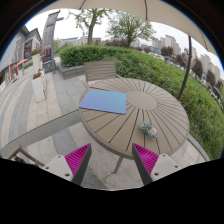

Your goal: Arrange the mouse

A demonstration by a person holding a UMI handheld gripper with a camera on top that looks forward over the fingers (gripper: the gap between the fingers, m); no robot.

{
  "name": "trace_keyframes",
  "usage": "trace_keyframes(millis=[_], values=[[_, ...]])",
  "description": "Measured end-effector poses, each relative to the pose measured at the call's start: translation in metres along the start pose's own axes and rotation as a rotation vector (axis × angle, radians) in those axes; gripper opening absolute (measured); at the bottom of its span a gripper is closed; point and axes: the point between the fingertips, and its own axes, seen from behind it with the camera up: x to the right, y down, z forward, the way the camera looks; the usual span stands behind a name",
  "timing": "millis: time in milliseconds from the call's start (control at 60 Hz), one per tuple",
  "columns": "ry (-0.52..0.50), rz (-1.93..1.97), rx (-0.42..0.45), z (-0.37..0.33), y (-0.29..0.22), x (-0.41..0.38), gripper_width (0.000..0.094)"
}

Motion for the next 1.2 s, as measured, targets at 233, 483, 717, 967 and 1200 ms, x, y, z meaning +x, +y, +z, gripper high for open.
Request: trace_keyframes(millis=[233, 483, 717, 967, 1200], values=[[0.114, 0.091, -0.015, 0.022, 0.017, 0.082, 0.0833], [0.19, 0.126, 0.015, 0.042, 0.018, 0.142, 0.0836], [0.188, 0.12, 0.044, 0.073, 0.02, 0.161, 0.0834], [0.175, 0.118, 0.047, 0.123, 0.017, 0.179, 0.0833], [0.147, 0.15, 0.025, 0.166, 0.004, 0.195, 0.0854]])
